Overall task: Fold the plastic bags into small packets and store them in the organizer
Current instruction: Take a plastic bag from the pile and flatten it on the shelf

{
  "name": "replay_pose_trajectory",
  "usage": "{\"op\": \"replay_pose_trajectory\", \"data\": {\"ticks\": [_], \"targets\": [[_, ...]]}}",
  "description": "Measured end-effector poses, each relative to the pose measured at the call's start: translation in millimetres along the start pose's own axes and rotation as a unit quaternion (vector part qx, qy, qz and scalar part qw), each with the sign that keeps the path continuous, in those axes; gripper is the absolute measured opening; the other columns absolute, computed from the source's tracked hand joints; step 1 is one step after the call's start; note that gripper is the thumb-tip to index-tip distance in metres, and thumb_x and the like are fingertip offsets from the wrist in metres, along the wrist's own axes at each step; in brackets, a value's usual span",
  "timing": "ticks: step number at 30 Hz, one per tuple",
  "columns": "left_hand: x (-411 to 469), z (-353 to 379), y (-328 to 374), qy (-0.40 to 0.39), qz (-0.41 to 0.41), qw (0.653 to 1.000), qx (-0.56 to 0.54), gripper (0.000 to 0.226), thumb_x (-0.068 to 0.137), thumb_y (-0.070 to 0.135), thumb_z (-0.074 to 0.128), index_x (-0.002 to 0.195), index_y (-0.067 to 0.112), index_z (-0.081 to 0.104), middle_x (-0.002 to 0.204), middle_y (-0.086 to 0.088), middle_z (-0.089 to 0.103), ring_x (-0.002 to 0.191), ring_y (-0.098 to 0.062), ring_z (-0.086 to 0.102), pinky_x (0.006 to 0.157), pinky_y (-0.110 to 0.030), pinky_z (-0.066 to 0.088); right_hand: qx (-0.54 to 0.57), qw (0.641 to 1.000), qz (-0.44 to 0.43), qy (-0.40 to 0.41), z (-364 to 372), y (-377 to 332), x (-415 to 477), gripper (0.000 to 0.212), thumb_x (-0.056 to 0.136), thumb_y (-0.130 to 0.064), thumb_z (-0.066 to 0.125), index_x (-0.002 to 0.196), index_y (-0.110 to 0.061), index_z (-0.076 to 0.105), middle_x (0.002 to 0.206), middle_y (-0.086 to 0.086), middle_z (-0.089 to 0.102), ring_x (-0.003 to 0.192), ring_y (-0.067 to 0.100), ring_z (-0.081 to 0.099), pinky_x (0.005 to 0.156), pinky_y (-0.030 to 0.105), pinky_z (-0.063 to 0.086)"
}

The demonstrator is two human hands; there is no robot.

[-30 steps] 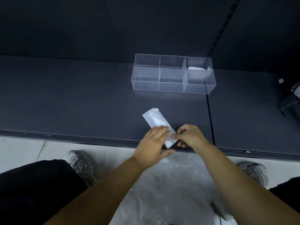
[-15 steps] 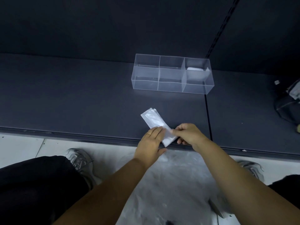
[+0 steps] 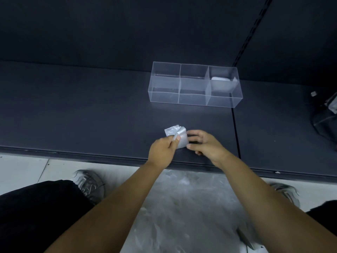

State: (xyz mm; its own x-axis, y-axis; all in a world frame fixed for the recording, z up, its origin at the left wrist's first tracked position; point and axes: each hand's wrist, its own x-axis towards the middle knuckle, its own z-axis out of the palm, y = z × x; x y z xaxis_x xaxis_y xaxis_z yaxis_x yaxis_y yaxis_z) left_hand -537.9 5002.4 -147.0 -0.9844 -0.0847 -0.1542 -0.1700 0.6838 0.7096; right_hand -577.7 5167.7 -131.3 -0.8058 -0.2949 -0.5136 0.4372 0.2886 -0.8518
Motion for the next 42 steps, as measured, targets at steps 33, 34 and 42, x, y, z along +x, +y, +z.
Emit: {"op": "replay_pose_trajectory", "data": {"ticks": [33, 34, 42], "targets": [[6.9, 31.8, -22.2, -0.065, -0.001, 0.939, 0.337, 0.082, 0.087, 0.066, 0.004, 0.150, 0.018, -0.015, 0.160, -0.004, -0.018, 0.145, -0.025, -0.020, 0.112, -0.050, -0.016, -0.219, 0.929, 0.044, 0.295, 51.4, -0.9, 27.4, 0.009, 0.082, -0.023, 0.066, 0.088, -0.016, 0.068, 0.109, 0.006, 0.058, 0.100, 0.027, 0.058, 0.078, 0.029, 0.046], [4.9, 30.6, -21.7, -0.066, -0.002, 0.950, 0.305, 0.082, 0.090, 0.067, 0.011, 0.151, 0.018, -0.012, 0.160, -0.003, -0.016, 0.145, -0.023, -0.020, 0.113, -0.048, -0.017, -0.180, 0.942, 0.036, 0.282, 49.5, -1.8, 29.5, 0.005, 0.082, -0.020, 0.067, 0.085, -0.016, 0.066, 0.103, 0.006, 0.063, 0.095, 0.025, 0.061, 0.076, 0.030, 0.048], [21.6, -23.0, 11.3, -0.118, -0.127, 0.947, -0.272, 0.094, 0.078, 0.047, 0.072, 0.151, 0.021, 0.019, 0.146, 0.007, 0.040, 0.134, -0.011, 0.040, 0.107, -0.026, 0.031, -0.017, 0.992, -0.089, 0.083, -6.8, -22.4, 1.2, 0.024, 0.078, 0.000, 0.073, 0.085, -0.017, 0.058, 0.071, 0.000, 0.064, 0.065, 0.008, 0.057, 0.064, 0.018, 0.047]]}}
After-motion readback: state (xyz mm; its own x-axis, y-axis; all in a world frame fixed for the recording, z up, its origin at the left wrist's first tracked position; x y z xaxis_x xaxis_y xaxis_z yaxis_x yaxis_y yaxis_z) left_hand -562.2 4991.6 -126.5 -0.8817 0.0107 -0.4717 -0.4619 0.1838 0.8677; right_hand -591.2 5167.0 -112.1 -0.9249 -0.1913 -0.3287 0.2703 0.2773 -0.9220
